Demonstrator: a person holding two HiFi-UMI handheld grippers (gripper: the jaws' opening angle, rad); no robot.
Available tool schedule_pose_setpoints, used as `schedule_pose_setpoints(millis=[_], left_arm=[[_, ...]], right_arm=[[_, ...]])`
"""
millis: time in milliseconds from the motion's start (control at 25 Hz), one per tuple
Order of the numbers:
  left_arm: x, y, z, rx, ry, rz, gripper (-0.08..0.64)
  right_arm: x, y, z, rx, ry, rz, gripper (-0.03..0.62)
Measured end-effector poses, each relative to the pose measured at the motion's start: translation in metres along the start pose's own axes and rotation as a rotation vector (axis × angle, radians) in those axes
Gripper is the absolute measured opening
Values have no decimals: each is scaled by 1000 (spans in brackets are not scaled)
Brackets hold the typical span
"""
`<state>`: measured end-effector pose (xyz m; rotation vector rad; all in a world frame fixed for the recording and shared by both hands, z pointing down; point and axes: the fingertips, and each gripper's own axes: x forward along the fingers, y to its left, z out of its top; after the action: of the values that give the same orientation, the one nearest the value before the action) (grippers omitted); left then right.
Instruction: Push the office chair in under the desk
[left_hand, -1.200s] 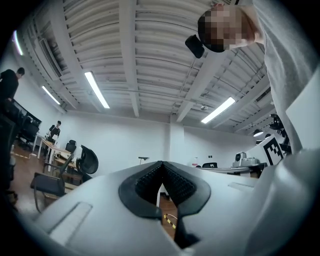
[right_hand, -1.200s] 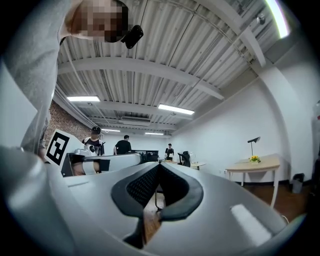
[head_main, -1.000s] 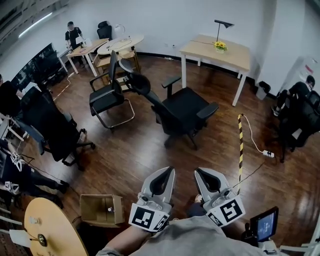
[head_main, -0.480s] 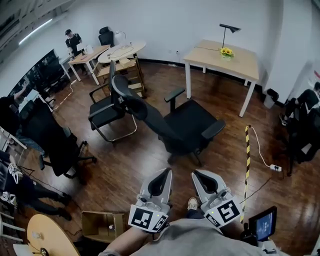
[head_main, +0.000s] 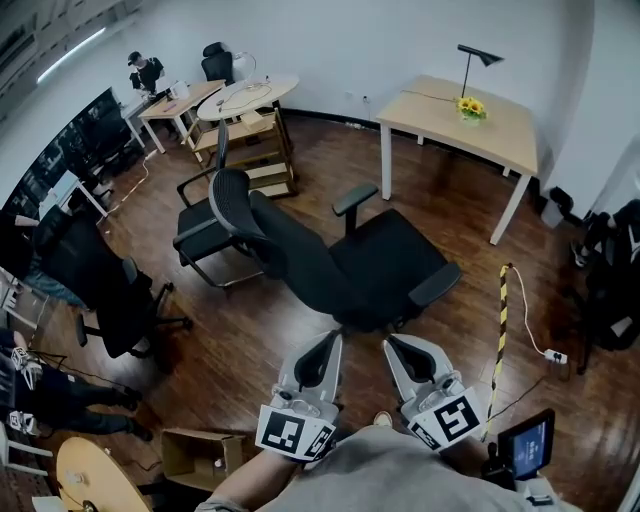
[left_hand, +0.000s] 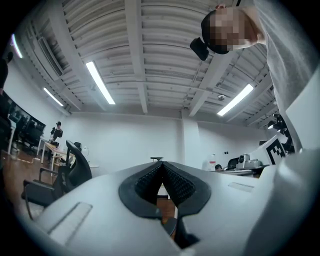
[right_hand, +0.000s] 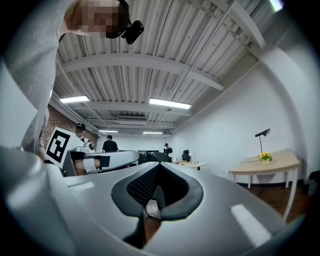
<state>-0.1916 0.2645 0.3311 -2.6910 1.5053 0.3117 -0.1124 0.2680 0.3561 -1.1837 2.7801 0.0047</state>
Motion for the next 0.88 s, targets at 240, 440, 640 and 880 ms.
schedule_pose_setpoints(millis=[240, 440, 640, 880], left_arm=[[23, 38, -3, -13, -1, -25, 0], [33, 71, -4, -13, 3, -51, 0], [33, 113, -10, -3, 14, -24, 0], [30, 159, -15, 16, 32, 17, 0]], right_arm=[[42, -10, -4, -14, -2, -15, 5], [75, -13, -8, -19, -2, -48, 5], [110, -9, -31, -17, 30, -46, 5], [157, -3, -89, -60, 149, 1, 6]])
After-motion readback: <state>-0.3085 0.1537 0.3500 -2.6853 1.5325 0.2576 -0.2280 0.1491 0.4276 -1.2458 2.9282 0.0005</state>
